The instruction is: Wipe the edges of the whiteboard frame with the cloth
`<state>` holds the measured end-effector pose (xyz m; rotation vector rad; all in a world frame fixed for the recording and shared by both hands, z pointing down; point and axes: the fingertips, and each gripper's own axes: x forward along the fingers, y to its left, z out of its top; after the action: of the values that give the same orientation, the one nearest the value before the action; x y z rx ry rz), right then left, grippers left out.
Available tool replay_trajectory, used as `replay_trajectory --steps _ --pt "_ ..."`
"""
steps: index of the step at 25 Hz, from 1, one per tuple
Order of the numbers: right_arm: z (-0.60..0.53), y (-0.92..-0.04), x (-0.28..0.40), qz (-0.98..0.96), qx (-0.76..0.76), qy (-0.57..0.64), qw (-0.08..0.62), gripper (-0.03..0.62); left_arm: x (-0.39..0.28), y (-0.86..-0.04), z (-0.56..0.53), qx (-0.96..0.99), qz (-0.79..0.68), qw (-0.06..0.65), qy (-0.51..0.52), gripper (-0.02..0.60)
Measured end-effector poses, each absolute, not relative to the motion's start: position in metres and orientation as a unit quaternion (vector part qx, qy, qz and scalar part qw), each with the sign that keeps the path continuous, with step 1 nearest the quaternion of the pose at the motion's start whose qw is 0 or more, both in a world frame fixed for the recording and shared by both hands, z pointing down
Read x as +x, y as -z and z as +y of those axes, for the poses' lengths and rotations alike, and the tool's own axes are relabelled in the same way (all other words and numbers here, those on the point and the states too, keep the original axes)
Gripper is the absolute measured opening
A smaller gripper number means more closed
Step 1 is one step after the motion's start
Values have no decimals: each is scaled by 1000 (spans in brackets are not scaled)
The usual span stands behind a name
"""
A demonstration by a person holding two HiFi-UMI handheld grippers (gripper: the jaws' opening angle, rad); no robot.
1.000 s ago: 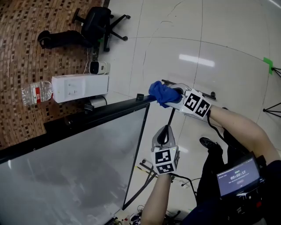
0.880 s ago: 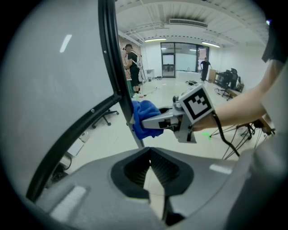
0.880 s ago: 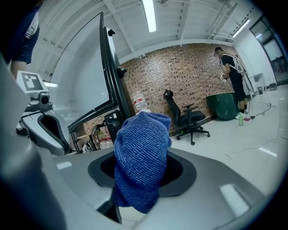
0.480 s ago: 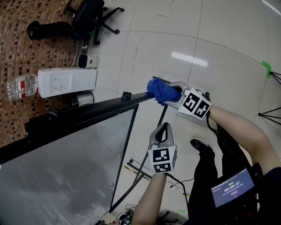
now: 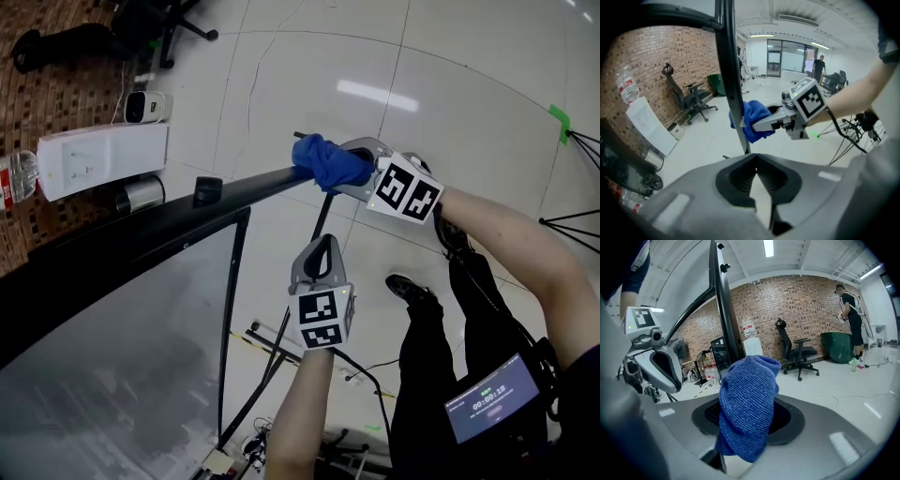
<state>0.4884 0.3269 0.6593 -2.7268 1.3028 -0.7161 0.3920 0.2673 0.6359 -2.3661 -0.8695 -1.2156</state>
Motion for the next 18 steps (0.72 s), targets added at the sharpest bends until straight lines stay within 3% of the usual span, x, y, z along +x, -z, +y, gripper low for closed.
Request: replay_trajectory --steps 18 --pt "345 -755 481 419 -856 302 -36 202 397 -706 281 -807 -321 193 457 3"
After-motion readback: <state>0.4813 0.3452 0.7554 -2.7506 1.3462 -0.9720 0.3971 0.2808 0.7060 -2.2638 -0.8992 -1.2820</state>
